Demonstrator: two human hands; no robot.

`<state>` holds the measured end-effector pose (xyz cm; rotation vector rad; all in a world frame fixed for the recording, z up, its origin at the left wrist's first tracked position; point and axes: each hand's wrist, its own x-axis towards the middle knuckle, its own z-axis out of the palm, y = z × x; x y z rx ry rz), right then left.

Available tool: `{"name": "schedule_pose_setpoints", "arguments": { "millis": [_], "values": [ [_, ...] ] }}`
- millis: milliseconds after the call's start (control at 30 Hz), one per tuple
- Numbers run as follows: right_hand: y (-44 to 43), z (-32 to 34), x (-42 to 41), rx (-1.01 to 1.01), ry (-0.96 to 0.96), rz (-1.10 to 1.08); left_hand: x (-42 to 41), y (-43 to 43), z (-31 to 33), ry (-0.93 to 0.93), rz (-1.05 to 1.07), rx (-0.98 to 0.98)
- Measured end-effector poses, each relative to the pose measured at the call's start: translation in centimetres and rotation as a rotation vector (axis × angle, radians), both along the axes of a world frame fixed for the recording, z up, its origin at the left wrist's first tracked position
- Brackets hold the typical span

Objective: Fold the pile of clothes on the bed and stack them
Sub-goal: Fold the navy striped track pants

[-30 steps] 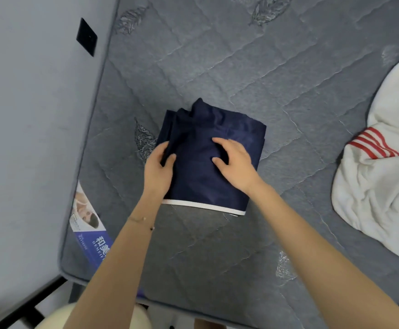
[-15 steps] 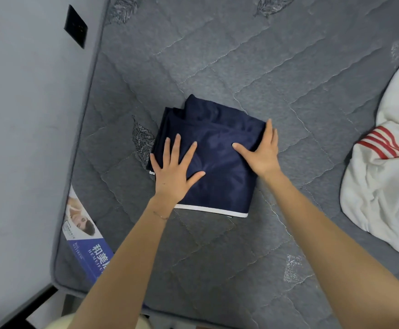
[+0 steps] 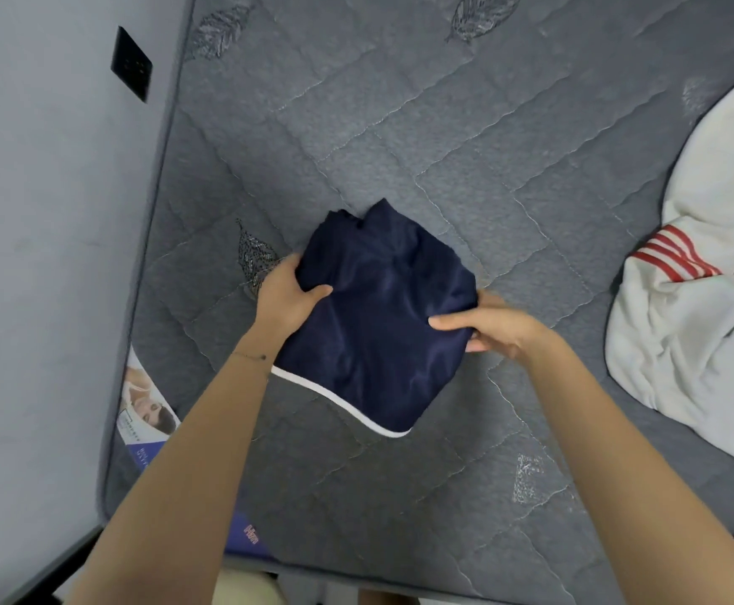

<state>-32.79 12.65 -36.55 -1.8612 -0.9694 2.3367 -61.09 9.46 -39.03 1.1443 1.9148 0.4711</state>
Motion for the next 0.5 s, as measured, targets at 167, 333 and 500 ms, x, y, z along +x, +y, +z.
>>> {"name": "schedule_pose_setpoints", "arguments": {
  "millis": [167, 333, 500],
  "values": [
    [0.5, 0.7, 2.1, 0.057, -0.145, 0.427, 2.9, 2.8, 1.6, 0.361, -0.557, 0.319],
    [-1.6, -1.1, 0.0, 0.377, -0.169, -0.076, 5.7, 1.0, 1.5, 0.481, -0.351, 0.388],
    [-2.7, -2.3, -0.7, 0.287, -0.186, -0.262, 5.7, -4.3, 0.6, 0.208, 0.436, -0.017]
  ]
}}
